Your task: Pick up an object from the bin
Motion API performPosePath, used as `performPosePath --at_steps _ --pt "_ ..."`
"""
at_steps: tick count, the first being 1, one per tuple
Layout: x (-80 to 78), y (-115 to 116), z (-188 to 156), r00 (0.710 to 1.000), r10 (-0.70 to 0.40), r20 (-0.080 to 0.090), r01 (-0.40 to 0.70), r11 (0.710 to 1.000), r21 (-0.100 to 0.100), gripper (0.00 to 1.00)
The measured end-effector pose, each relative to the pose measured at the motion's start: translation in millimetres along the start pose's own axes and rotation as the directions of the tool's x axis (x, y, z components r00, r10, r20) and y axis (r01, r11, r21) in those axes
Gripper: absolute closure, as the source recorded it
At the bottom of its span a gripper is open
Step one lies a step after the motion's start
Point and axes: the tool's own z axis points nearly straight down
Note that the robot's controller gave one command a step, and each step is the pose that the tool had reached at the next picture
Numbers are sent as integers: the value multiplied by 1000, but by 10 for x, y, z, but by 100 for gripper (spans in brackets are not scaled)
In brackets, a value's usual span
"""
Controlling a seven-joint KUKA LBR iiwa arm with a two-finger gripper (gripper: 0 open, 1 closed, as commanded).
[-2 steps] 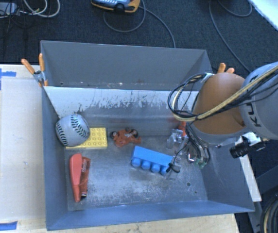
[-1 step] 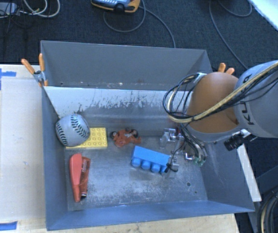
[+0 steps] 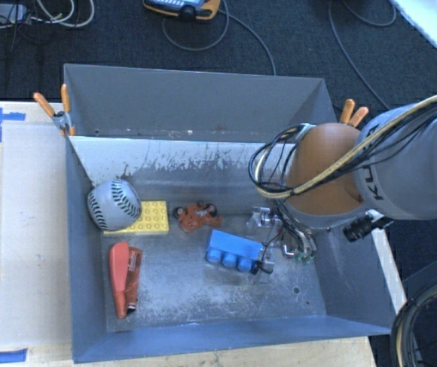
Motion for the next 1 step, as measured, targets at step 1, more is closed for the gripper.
performPosePath --at_steps 1 --pt "-54 -6 381 958 288 -1 -288 958 1 100"
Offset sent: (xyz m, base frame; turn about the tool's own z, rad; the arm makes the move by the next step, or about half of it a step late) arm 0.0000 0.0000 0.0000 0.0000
